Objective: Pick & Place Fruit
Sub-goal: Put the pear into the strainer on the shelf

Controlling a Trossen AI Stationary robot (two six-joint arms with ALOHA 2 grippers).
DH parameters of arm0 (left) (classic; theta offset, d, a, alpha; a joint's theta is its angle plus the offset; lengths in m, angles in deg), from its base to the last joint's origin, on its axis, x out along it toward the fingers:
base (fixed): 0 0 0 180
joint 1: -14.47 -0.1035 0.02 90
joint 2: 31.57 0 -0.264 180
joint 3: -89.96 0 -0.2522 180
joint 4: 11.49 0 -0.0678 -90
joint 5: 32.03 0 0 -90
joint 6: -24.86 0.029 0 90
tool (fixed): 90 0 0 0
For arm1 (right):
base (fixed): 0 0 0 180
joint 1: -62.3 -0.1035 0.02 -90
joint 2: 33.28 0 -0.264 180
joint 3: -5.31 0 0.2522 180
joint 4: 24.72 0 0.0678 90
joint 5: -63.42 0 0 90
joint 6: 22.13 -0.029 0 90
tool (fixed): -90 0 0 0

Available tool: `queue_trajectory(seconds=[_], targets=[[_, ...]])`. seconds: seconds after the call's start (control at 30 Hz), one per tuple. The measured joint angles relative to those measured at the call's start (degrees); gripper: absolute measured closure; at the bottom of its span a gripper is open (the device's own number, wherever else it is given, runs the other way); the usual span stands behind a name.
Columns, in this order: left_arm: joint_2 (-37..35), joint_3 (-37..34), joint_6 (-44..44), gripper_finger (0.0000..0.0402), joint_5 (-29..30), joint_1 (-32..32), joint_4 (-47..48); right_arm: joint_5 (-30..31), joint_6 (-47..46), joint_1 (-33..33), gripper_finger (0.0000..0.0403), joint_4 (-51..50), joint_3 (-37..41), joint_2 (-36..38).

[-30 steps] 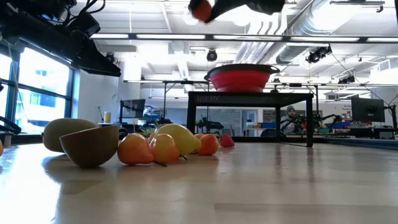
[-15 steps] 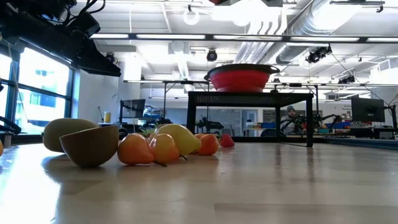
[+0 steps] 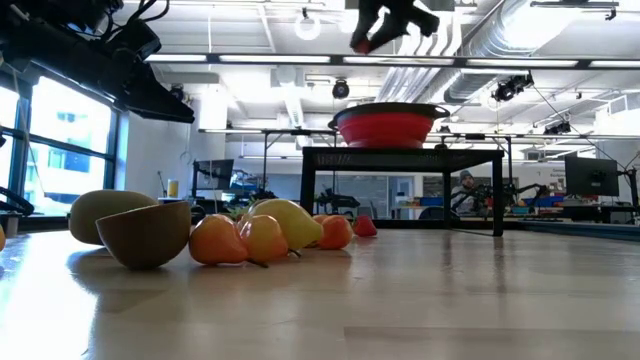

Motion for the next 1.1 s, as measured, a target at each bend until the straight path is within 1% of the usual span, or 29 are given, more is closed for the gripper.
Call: queue_trajectory(seconds=[0.13, 0.3, 0.53, 0.77, 1.1], targets=[[0.0, 0.0, 0.0, 0.0064, 0.0, 0.0, 0.0, -0.1, 2.5, 5.0, 0.0276, -1.0, 0.0, -0.2], [0.0, 0.0, 0.0, 0.0064, 0.0, 0.0, 0.0, -0.7, 2.6, 9.9, 0.0276, -3.0, 0.0, -0.2], [0.0, 0.0, 0.0, 0.0064, 0.0, 0.0, 0.0, -0.8, 2.6, 13.8, 0.0276, -5.0, 0.0, -0.7], [0.0, 0.0, 0.0, 0.0064, 0.0, 0.0, 0.0, -0.6, 2.6, 14.9, 0.0276, -6.2, 0.0, -1.6], [0.0, 0.0, 0.0, 0.0064, 0.0, 0.0, 0.0, -0.7, 2.1, 15.6, 0.0276, -7.4, 0.0, -6.2]])
